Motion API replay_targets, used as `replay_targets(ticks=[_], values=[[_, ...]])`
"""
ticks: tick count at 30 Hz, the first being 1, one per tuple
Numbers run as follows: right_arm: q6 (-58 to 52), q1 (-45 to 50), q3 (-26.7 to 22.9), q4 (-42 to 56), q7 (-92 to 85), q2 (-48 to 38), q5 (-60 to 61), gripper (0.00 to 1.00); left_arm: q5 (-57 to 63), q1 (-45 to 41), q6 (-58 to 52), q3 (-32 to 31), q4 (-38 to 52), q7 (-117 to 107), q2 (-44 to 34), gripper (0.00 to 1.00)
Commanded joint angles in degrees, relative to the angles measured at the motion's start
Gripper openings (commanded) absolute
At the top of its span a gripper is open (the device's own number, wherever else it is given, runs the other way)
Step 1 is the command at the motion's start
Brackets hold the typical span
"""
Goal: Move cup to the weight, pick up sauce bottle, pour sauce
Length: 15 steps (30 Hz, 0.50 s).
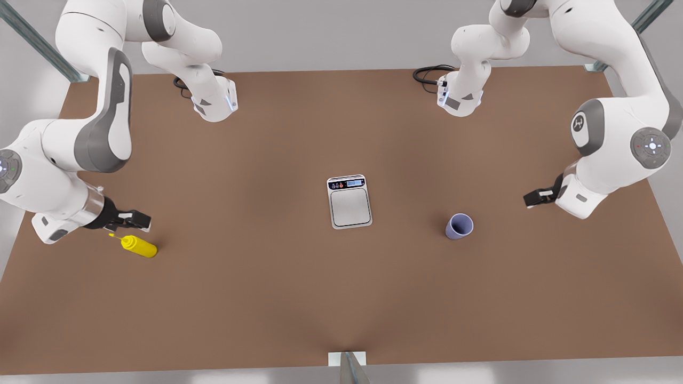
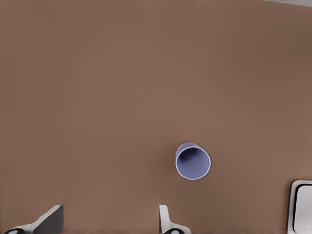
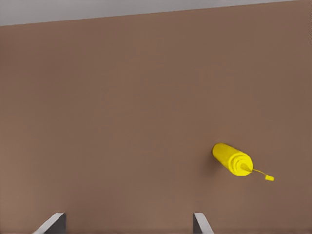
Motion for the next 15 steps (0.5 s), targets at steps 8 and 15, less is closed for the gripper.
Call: replay_targets(ticks=[8,15], values=[[-1.6,-0.4,-0.1,0.8,-0.3,0.1,-0.1,1.00,-2.2,-0.1,11.0,0.1,-12.2,-0.3,-1.9,1.00],[-1.6,-0.4,-0.3,0.8,-0.4,0.2,0.0,1.00,-2.1,-1.5,31.8,-0.1,-33.2,0.0,-3.5,1.00]])
